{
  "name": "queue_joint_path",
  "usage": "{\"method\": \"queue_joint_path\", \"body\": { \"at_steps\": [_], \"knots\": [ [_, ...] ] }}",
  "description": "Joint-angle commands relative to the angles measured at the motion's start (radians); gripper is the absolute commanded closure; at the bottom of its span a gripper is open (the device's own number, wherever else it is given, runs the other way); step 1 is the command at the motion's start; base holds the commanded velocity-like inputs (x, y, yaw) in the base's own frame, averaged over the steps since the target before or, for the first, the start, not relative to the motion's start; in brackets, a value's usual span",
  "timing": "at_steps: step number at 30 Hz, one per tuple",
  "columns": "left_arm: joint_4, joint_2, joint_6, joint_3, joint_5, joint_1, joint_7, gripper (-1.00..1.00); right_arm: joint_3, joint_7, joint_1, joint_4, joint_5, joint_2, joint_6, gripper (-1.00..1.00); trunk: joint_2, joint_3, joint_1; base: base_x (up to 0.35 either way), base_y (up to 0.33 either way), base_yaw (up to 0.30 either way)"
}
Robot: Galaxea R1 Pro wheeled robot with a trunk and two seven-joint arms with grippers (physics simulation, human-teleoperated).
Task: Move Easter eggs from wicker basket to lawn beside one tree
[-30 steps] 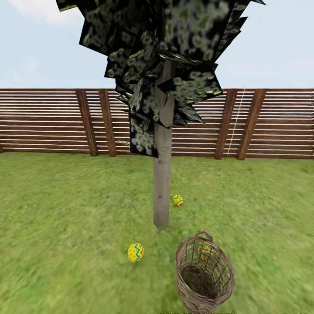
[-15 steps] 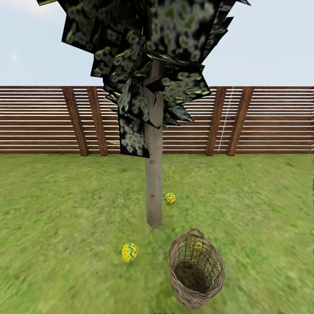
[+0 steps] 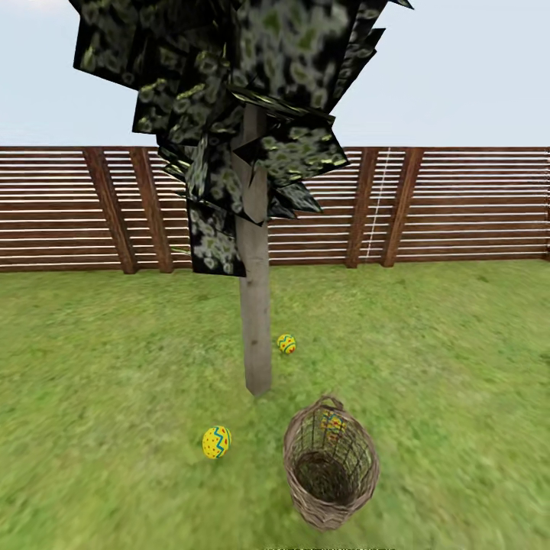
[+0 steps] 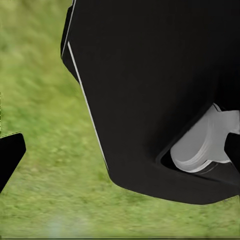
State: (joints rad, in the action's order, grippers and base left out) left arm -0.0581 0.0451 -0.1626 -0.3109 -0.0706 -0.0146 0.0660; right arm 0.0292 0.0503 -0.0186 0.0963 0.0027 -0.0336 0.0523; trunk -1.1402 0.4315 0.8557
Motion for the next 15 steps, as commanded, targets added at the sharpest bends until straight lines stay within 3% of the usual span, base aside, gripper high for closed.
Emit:
{"method": "queue_joint_path", "body": {
  "at_steps": [1, 6, 15],
  "knots": [
    [-0.002, -0.002, 0.003, -0.002, -0.007, 0.004, 0.003, -1.00, 0.003, 0.003, 0.005, 0.002, 0.012, 0.001, 0.001, -1.00, 0.007, -0.001, -0.004, 0.000, 0.000, -0.146],
    [-0.001, -0.003, 0.031, -0.002, -0.005, 0.010, 0.003, -1.00, 0.003, 0.003, 0.012, 0.002, 0.064, 0.001, -0.001, -1.00, 0.042, -0.010, -0.023, 0.000, 0.000, -0.146],
    [0.000, -0.013, 0.061, 0.000, -0.002, 0.013, 0.005, -1.00, 0.003, 0.003, 0.012, 0.000, 0.075, 0.003, -0.003, -1.00, 0.105, -0.025, -0.058, 0.000, 0.000, -0.146]
  ]
}}
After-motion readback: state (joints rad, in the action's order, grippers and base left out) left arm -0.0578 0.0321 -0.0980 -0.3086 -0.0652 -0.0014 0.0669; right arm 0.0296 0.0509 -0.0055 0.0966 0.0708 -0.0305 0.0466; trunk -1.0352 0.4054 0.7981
